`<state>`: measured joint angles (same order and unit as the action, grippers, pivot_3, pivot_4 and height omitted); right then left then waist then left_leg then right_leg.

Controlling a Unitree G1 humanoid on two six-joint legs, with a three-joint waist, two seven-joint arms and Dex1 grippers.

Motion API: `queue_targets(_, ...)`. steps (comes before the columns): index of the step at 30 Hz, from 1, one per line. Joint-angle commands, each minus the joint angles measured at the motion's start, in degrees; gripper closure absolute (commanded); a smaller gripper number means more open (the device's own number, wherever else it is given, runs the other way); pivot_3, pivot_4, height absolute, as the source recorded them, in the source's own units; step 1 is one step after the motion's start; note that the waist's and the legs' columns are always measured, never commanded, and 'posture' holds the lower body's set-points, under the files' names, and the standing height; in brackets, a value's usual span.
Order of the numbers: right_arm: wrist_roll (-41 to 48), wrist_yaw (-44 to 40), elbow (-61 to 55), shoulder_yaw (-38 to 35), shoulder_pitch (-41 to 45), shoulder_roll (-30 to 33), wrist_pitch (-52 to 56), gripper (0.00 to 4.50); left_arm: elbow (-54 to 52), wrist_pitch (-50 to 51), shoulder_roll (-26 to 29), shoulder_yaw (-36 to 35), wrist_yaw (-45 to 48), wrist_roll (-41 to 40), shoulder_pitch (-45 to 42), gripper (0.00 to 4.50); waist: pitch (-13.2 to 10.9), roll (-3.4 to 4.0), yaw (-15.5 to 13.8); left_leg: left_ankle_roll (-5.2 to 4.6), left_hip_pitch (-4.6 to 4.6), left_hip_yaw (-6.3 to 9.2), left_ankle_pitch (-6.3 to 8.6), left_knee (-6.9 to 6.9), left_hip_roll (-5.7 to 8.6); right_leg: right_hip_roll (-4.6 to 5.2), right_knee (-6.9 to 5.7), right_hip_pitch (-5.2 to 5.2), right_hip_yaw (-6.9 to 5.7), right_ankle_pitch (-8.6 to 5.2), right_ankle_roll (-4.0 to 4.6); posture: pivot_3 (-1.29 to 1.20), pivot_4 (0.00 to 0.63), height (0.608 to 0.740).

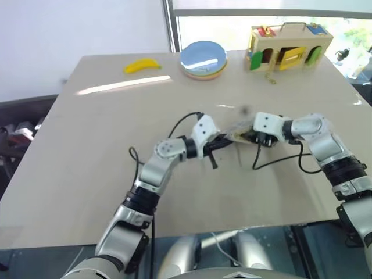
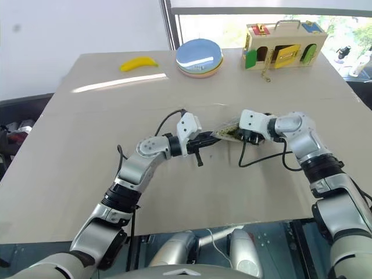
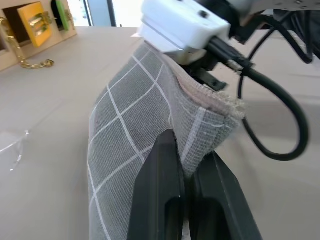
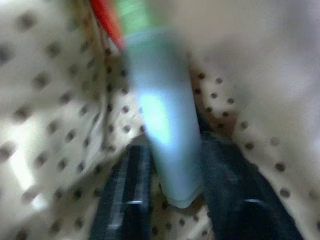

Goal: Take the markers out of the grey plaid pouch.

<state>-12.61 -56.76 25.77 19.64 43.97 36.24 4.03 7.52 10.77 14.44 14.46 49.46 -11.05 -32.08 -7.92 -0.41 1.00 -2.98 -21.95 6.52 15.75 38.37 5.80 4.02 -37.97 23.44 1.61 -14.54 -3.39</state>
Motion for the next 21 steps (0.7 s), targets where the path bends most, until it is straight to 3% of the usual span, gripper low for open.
queue_targets(1,-1.05,-0.47,1.55,0.90,-1.64,-0.15,0.54,4.24,-2.00,-1.55,-0.44,-0.69,0.49,-0.71,-1.02,4.50,0.02,-0.02,0.03,0.00,0.02,0.00,0.00,-0.01,-0.01,-0.01,0.00,-0.01,0.00,0.00,0.00,0.00,0.150,0.740)
queue_targets(13,0.33,0.27,-17.94,-3.37,-6.80,1.97,4.80,4.24,-1.49,-2.44,0.31,-0.77,0.20,0.94,-0.41,4.50,0.01,-0.02,-0.26,0.00,-0.26,0.04,0.00,-0.06,0.00,0.01,0.05,0.26,0.00,0.00,0.00,0.00,0.150,0.740)
queue_targets(21,1.69,0.27,-25.96,-6.54,-11.17,7.53,0.22,4.24,0.25,-3.44,1.14,-2.15,-1.11,1.99,-0.89,4.50,-0.01,-0.02,-0.52,0.00,-0.35,0.09,0.00,-0.04,0.02,0.03,0.10,0.27,-0.03,0.00,0.00,0.00,0.150,0.740)
